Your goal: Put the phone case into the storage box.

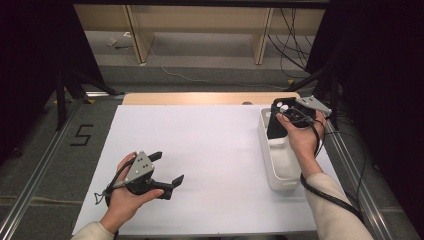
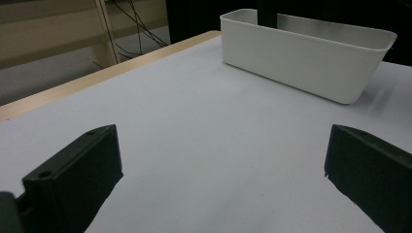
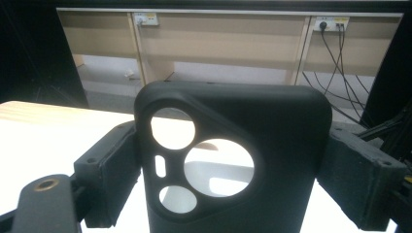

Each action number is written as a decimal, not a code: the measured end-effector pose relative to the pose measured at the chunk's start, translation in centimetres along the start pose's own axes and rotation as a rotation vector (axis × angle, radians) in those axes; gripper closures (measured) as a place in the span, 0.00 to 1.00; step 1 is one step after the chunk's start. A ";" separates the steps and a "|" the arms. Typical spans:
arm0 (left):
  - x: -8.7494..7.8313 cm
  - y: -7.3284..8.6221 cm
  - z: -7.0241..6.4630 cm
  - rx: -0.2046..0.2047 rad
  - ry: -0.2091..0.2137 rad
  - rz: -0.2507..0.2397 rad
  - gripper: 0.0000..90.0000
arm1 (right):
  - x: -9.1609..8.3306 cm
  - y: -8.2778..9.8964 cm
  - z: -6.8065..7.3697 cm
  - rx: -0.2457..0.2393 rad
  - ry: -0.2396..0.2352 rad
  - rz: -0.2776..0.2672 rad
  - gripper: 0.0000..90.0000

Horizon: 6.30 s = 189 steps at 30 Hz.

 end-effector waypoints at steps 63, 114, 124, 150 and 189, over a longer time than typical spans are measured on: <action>0.0 0.0 0.0 -0.003 0.006 0.000 0.00 | 2.9 1.5 0.7 -0.061 0.007 0.073 0.17; 0.1 0.0 0.1 -0.001 0.008 0.002 0.00 | 5.0 2.2 0.8 -0.053 0.014 0.101 0.15; 0.1 0.0 0.1 -0.003 0.008 0.001 0.00 | 5.5 2.3 0.7 -0.046 0.017 0.100 0.15; 0.1 0.1 0.2 -0.006 0.009 0.000 0.00 | 6.8 2.5 0.6 -0.054 0.034 0.110 0.14; 0.1 0.0 0.2 -0.008 0.001 -0.001 0.00 | 2.0 0.2 0.7 -0.058 -0.087 0.036 0.09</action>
Point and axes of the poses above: each handheld gripper's, and its own axes: x roughly forward along the jaws, y roughly out of its underside, z roughly to its left, the point moved 5 cm from there along x, roughly forward along the jaws, and after that the axes turned 11 degrees about y, right-handed, at the moved point
